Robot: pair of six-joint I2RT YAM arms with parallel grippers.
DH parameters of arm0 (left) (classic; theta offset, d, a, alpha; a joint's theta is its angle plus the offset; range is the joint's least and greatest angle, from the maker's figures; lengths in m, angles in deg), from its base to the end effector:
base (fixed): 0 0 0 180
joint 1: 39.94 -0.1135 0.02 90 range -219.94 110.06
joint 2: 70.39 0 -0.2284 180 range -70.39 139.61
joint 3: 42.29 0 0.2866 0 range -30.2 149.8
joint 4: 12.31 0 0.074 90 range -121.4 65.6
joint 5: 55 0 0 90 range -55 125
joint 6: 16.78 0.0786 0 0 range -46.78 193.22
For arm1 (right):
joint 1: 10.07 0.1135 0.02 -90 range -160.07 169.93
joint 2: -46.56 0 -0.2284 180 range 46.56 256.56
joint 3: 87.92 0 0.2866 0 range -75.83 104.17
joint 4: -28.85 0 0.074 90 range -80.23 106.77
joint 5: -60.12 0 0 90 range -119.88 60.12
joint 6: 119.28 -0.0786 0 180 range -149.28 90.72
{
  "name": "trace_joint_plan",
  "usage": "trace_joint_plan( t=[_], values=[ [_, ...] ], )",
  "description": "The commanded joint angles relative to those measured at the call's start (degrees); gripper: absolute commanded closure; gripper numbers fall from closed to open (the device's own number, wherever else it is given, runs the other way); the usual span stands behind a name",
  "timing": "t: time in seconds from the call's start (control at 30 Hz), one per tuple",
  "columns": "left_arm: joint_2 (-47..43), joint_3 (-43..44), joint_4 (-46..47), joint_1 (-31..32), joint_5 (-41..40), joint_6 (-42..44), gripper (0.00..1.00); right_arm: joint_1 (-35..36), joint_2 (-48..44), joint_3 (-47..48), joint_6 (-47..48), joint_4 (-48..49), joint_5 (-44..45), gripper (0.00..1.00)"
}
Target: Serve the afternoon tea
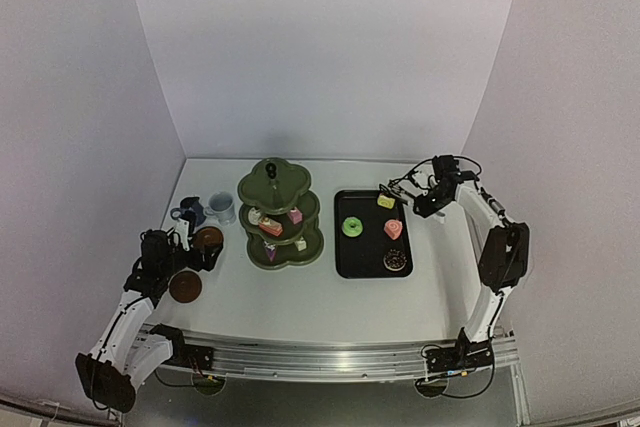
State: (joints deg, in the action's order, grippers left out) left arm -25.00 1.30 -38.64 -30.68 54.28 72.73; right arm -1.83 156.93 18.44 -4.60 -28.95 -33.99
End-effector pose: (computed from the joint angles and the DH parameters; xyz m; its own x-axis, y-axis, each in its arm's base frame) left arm 0.2690 -0.0701 0.1972 -0.4691 0.0683 -0.8805 0.4353 0.8854 -0.1632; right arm 0.4519 0.0711 0.1733 -0.7189 -0.5249 -0.4556 -0.5246 0.8398 -0.1398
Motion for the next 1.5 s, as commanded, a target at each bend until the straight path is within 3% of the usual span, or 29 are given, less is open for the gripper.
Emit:
trace_joint_plan(
  t=[0.0, 0.37, 0.57, 0.77, 0.93, 1.27, 1.47],
  values=[
    [0.34, 1.15, 2.66, -0.35, 0.88, -0.23, 0.01, -0.29, -0.37, -1.22, 1.46, 0.49, -0.48, 0.61],
    [0.4, 0.33, 2.37, -0.33, 1.02, -0.13, 0.0, -0.27, -1.88, -2.61, 2.18, -0.1, -3.78, 0.63],
    [0.39, -0.04, 2.45, -0.33, 1.29, -0.04, 0.0, -0.24, -1.57, -1.37, 1.12, -0.59, -4.48, 0.8],
    [0.07, -0.2, 2.31, -0.36, 1.11, 0.21, 0.0, -0.26, -2.21, -1.86, 1.16, -1.04, -3.72, 0.86],
    [0.04, -0.46, 2.56, -0.35, 1.29, 0.14, 0.01, -0.21, -3.33, -1.75, -0.15, -1.26, -3.73, 0.84],
    [-0.56, -0.88, 2.55, -0.37, 1.49, 0.39, 0.0, 4.5, -7.34, -3.8, -6.97, -4.93, -1.2, 0.67],
    [-0.23, -1.27, 3.26, -0.38, 2.59, 0.14, 0.01, 5.64, -5.96, -4.34, -11.37, -5.25, -0.52, 0.66]
  ],
)
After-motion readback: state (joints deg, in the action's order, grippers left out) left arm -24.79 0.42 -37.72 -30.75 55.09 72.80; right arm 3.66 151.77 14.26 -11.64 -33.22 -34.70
